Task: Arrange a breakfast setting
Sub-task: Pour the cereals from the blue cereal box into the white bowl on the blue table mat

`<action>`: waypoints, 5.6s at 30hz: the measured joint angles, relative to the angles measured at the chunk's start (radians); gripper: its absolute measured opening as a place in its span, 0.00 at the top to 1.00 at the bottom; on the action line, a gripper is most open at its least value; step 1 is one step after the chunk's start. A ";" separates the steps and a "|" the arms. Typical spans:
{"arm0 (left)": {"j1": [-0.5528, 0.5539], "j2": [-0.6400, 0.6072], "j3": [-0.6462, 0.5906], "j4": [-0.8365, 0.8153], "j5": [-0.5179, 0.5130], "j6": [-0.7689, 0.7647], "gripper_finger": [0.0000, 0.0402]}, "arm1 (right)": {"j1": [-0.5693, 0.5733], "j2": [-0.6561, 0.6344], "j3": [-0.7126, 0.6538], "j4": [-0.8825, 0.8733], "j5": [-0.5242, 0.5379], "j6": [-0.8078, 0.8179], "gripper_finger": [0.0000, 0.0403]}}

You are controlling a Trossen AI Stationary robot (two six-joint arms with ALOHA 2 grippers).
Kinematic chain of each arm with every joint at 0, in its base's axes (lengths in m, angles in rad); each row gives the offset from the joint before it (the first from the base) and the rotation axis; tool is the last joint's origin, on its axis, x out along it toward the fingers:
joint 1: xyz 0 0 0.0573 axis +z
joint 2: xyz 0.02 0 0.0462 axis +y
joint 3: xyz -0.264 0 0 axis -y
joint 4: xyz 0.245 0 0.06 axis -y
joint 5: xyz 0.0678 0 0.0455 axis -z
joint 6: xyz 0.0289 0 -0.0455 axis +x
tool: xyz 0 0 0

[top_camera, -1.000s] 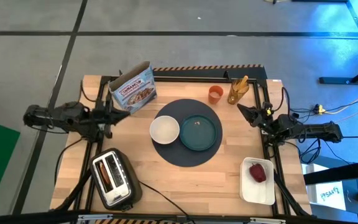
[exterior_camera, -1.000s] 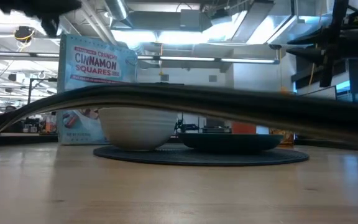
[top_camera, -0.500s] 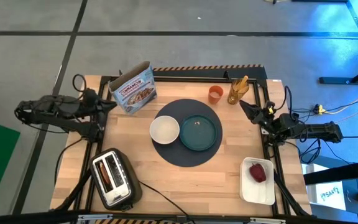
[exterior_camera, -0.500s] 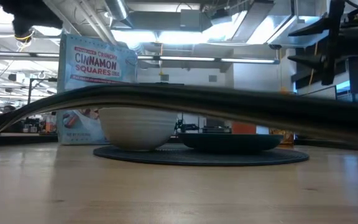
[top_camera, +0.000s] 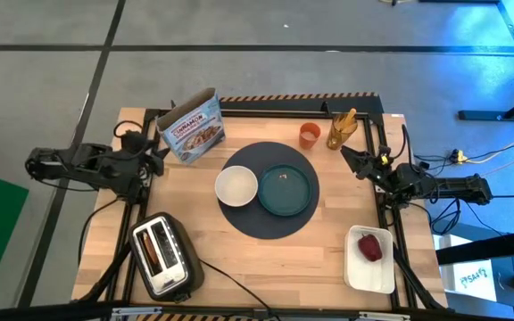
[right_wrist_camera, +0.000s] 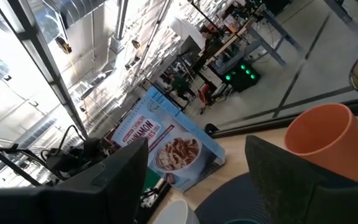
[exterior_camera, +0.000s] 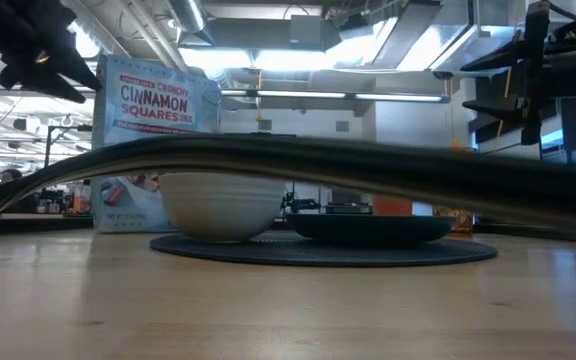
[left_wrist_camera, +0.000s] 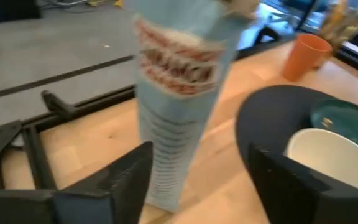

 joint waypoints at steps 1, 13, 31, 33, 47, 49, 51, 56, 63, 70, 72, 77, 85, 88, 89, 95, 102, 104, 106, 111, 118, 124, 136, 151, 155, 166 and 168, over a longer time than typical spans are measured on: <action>0.010 0.000 -0.009 0.003 -0.013 -0.004 0.29 | 0.000 0.000 0.000 0.000 -0.001 0.000 0.35; 0.169 0.007 -0.068 0.115 -0.019 0.052 0.09 | 0.000 0.000 0.000 -0.009 -0.003 -0.001 0.35; 0.407 0.020 -0.226 0.489 0.041 0.448 0.26 | 0.000 0.000 0.001 -0.019 -0.041 0.034 0.35; 0.430 0.020 -0.226 0.502 0.085 0.496 0.34 | 0.000 0.000 0.001 -0.012 -0.048 0.046 0.35; 0.530 0.088 -0.217 0.632 0.350 0.628 0.98 | 0.000 0.136 0.060 0.038 -0.144 0.052 0.54; 0.531 0.097 -0.188 0.637 0.402 0.659 0.99 | 0.000 0.203 0.115 0.035 -0.146 -0.003 0.54; 0.531 0.112 -0.138 0.646 0.472 0.700 0.99 | 0.000 0.283 0.186 0.018 -0.145 -0.064 0.54; 0.531 0.161 0.035 0.652 0.654 0.781 0.99 | -0.003 0.522 0.422 -0.050 -0.136 -0.263 0.49; 0.519 0.368 0.341 0.681 0.793 0.751 1.00 | -0.087 0.827 0.809 -0.145 -0.228 -0.497 0.29; 0.454 0.621 0.588 0.660 0.933 0.871 1.00 | -0.248 1.048 1.212 -0.443 -0.470 -0.549 0.05; 0.442 0.678 0.643 0.635 0.969 0.899 1.00 | -0.285 1.099 1.295 -0.507 -0.577 -0.552 0.02; 0.443 0.774 0.746 0.605 0.994 0.932 1.00 | -0.307 1.181 1.393 -0.565 -0.785 -0.575 0.07; 0.443 0.817 0.838 0.607 1.057 0.945 1.00 | -0.308 1.211 1.395 -0.661 -0.728 -0.589 0.29; 0.443 0.817 0.839 0.606 1.046 0.935 1.00 | -0.307 1.211 1.395 -0.652 -0.741 -0.609 0.53; 0.443 0.817 0.839 0.606 1.041 0.918 0.99 | -0.307 1.211 1.395 -0.648 -0.754 -0.618 0.62; 0.443 0.817 0.842 0.548 0.991 0.811 0.83 | -0.308 1.212 1.393 -0.593 -0.822 -0.657 0.96; 0.446 0.784 0.840 0.412 0.954 0.729 0.53 | -0.400 1.150 1.393 -0.483 -0.979 -0.651 1.00; 0.444 0.782 0.840 0.416 0.953 0.728 0.45 | -0.437 1.133 1.384 -0.409 -1.037 -0.648 1.00; 0.436 0.786 0.839 0.436 0.953 0.727 0.36 | -0.465 1.127 1.377 -0.364 -1.092 -0.627 1.00; 0.419 0.824 0.838 0.472 0.935 0.728 0.18 | -0.491 1.142 1.365 -0.261 -1.177 -0.601 1.00; 0.419 0.911 0.839 0.573 0.970 0.734 0.05 | -0.491 1.145 1.366 -0.109 -1.200 -0.589 1.00; 0.419 0.965 0.838 0.751 1.001 0.737 0.07 | -0.491 1.147 1.368 -0.098 -1.204 -0.589 1.00; 0.419 0.947 0.839 0.707 1.037 0.843 0.58 | -0.490 1.158 1.368 -0.146 -1.189 -0.577 0.97; 0.434 0.702 0.838 0.019 0.774 1.126 0.64 | -0.491 0.978 1.367 -0.363 -0.823 -0.776 0.46; 0.435 0.650 0.838 -0.199 0.685 1.221 0.64 | -0.491 0.940 1.367 -0.491 -0.716 -0.788 0.44; 0.433 0.636 0.838 -0.509 0.585 1.303 0.64 | -0.489 0.945 1.367 -0.645 -0.683 -0.703 0.44; 0.432 0.647 0.838 -0.508 0.572 1.346 0.64 | -0.489 0.951 1.367 -0.653 -0.686 -0.690 0.44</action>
